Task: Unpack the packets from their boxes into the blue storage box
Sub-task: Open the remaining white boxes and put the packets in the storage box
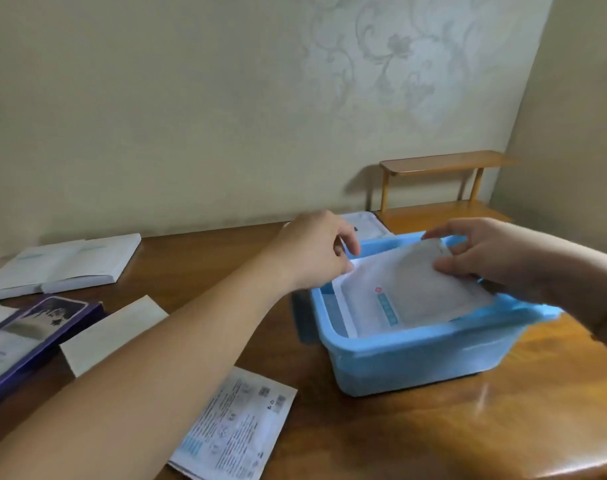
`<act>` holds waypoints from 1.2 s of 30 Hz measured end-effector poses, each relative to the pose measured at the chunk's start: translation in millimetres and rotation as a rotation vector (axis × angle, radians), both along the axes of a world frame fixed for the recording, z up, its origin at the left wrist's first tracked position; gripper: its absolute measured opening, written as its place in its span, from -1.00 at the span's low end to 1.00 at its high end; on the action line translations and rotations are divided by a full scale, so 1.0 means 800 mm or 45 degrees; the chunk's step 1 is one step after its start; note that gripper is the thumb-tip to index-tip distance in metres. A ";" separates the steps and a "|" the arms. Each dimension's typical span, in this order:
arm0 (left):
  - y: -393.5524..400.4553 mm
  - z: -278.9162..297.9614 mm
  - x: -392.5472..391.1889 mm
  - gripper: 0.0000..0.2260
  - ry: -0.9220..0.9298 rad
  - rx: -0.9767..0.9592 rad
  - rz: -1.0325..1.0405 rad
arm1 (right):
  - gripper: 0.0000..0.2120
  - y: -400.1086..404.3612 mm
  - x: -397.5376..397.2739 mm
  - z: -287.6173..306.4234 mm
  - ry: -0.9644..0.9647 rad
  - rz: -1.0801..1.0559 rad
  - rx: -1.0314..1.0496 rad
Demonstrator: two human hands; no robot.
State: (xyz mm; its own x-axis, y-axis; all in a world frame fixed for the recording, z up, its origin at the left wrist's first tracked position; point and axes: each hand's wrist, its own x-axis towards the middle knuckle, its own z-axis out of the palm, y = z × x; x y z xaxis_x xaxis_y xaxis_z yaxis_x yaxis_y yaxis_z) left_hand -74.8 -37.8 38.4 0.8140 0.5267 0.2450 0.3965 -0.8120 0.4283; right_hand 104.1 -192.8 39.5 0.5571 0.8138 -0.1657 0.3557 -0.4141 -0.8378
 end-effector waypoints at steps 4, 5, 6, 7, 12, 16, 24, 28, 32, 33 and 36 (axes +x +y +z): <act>-0.012 -0.006 0.014 -0.87 0.304 0.340 0.015 | -0.69 0.014 0.001 -0.013 -0.180 0.101 -0.249; -0.013 -0.007 0.016 -0.85 0.346 0.371 0.016 | -0.68 0.018 0.000 -0.015 -0.211 0.130 -0.318; -0.013 -0.007 0.017 -0.84 0.375 0.395 0.015 | -0.65 0.022 -0.001 -0.017 -0.236 0.158 -0.377; -0.012 -0.007 0.018 -0.82 0.397 0.412 0.009 | -0.62 0.024 -0.003 -0.018 -0.269 0.186 -0.422; -0.009 -0.008 0.012 -0.80 0.266 0.339 -0.028 | -0.36 0.032 -0.011 -0.026 -0.838 0.463 -0.710; 0.003 -0.019 -0.011 -0.80 -0.113 0.172 -0.043 | -0.44 0.038 0.000 -0.035 -0.939 0.471 -0.725; 0.002 -0.009 -0.016 -0.72 0.007 0.107 -0.189 | -0.35 0.042 0.008 -0.031 -1.040 0.507 -0.703; -0.015 -0.001 0.033 -0.81 0.603 0.408 -0.231 | -0.40 0.051 0.015 -0.013 -1.106 0.710 -0.641; -0.025 -0.006 0.070 -0.69 0.900 0.369 -0.222 | -0.53 0.063 0.013 -0.009 -1.043 0.904 -0.693; -0.024 -0.009 0.073 -0.68 0.944 0.369 -0.205 | -0.55 0.064 0.014 -0.012 -1.042 0.932 -0.699; -0.022 -0.015 0.074 -0.78 1.050 0.350 -0.179 | -0.55 0.068 0.015 -0.015 -1.023 0.965 -0.693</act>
State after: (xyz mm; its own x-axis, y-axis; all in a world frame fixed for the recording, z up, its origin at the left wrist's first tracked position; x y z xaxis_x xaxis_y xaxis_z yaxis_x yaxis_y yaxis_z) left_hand -15.4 -55.0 26.2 0.8401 0.4174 -0.3463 0.3821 -0.9087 -0.1683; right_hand 116.1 -138.1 27.3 0.0740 0.9079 -0.4127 0.9931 -0.1050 -0.0530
